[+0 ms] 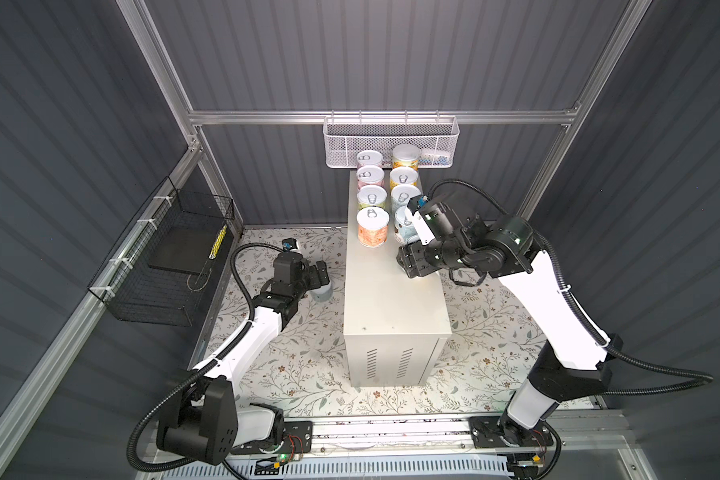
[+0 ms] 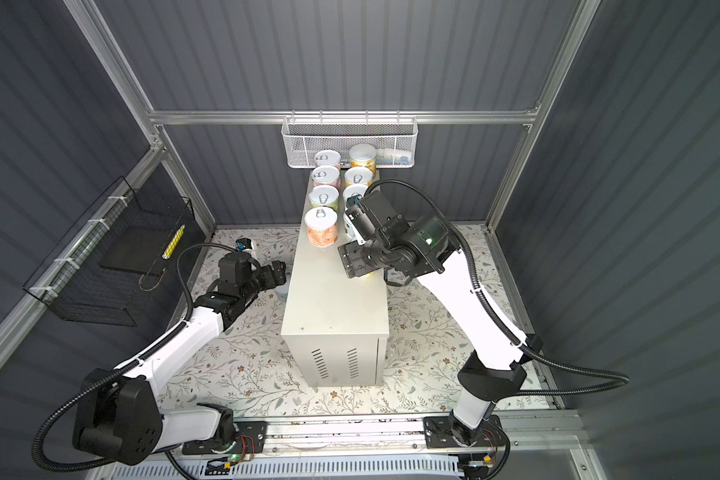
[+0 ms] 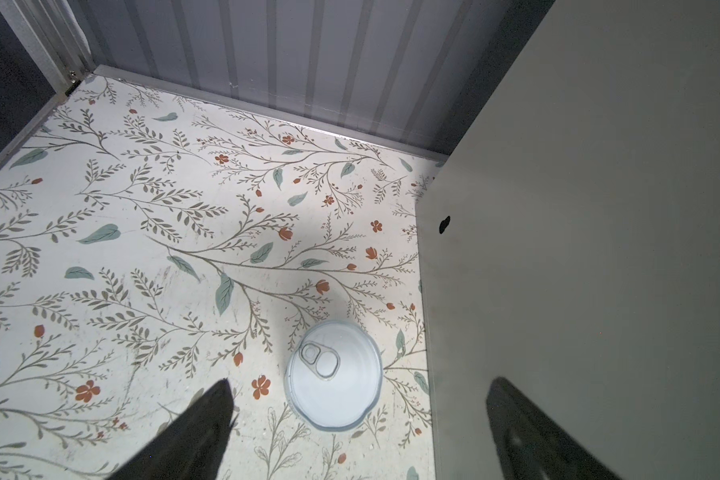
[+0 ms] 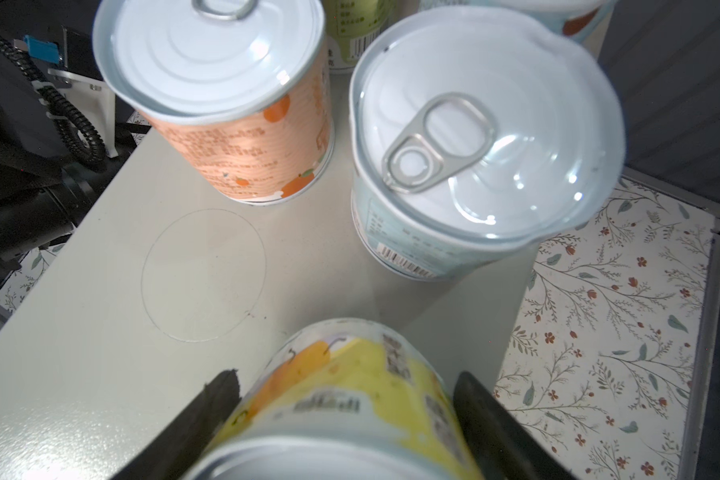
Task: Place and organize the canned foods onto the counter
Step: 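Lower the yellow-labeled can onto the cabinet top beside the light-blue can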
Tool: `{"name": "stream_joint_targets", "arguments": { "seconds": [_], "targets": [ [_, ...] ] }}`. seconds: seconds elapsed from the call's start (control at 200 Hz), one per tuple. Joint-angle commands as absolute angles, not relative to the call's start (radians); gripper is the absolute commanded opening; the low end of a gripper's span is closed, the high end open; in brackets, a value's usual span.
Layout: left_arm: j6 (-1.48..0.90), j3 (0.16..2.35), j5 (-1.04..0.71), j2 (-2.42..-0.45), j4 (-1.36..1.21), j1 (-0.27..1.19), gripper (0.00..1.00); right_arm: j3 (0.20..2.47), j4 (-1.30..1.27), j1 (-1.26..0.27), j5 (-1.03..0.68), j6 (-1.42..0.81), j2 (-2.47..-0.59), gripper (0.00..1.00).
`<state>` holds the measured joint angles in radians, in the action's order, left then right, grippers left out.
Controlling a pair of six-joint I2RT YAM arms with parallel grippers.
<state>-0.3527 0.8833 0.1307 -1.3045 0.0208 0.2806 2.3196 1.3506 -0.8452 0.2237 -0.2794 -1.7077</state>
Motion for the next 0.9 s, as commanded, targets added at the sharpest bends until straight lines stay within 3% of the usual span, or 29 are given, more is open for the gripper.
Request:
{"name": "stream_joint_targets", "arguments": {
  "seconds": [0.0,0.425,0.896],
  "targets": [
    [-0.361,0.881,0.140,-1.316,0.016,0.284,0.96,2.352,1.330,-0.850,0.214,-0.260,-1.715,0.80],
    [-0.357,0.884,0.146,-1.308,0.022,0.284,0.96,2.409,1.330,-0.850,0.215,-0.245,-1.731,0.88],
    [-0.351,0.899,0.144,-1.313,0.028,0.284,0.96,2.412,1.294,-0.873,0.198,-0.226,-1.627,0.85]
  ]
}}
